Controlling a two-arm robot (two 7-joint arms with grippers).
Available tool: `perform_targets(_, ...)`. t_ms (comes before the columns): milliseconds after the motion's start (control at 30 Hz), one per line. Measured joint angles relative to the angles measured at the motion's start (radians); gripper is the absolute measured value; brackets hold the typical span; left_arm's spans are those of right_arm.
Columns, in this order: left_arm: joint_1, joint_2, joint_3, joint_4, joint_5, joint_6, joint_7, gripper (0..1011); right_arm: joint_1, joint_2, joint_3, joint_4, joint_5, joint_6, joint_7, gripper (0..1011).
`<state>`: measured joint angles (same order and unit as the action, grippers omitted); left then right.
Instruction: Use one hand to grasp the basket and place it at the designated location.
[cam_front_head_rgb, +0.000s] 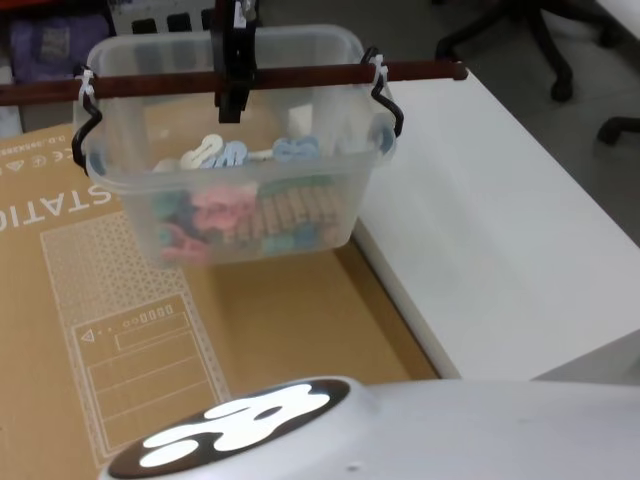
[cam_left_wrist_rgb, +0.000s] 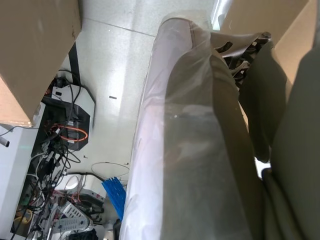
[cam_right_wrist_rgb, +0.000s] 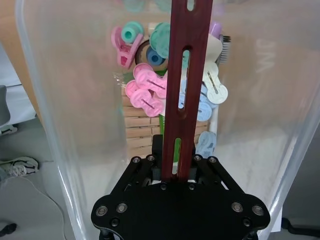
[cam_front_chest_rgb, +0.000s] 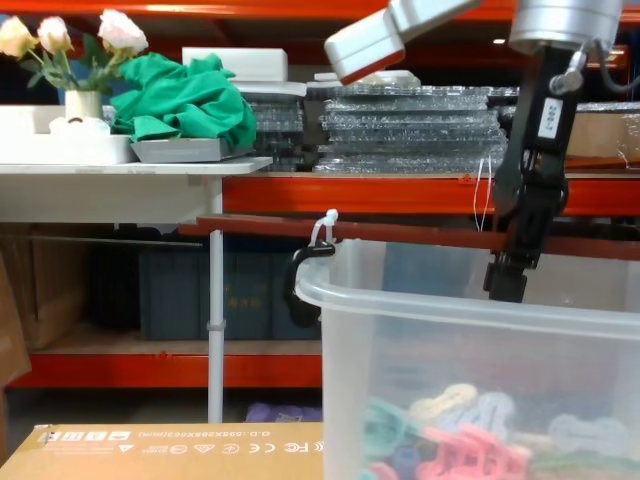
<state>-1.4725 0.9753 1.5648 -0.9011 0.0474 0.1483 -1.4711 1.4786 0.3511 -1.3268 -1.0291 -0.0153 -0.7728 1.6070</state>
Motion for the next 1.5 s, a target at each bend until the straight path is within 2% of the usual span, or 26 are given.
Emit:
perform_targets(333,0.0,0.0,0.0,0.0,0.0,0.0,0.0,0,-0.001,-0.03,-0.035,-0.019,0.026,-0.042,0.01,230)
perform_targets(600,0.0,0.0,0.0,0.0,0.0,0.0,0.0,0,-0.002,-0.029,-0.058,-0.064,0.051,-0.046,0.017,232)
perform_targets(867,0.0,0.0,0.0,-0.001,0.0,0.0,0.0,0,-0.004,-0.01,-0.079,-0.12,0.086,-0.032,0.022,232)
perform_targets(1267,0.0,0.0,0.0,0.0,0.0,0.0,0.0,0,-0.004,-0.01,-0.105,-0.108,0.096,-0.024,0.005,232)
perform_targets(1500,0.0,0.0,0.0,0.0,0.0,0.0,0.0,0,-0.017,-0.017,-0.128,-0.108,0.104,-0.038,-0.009,230)
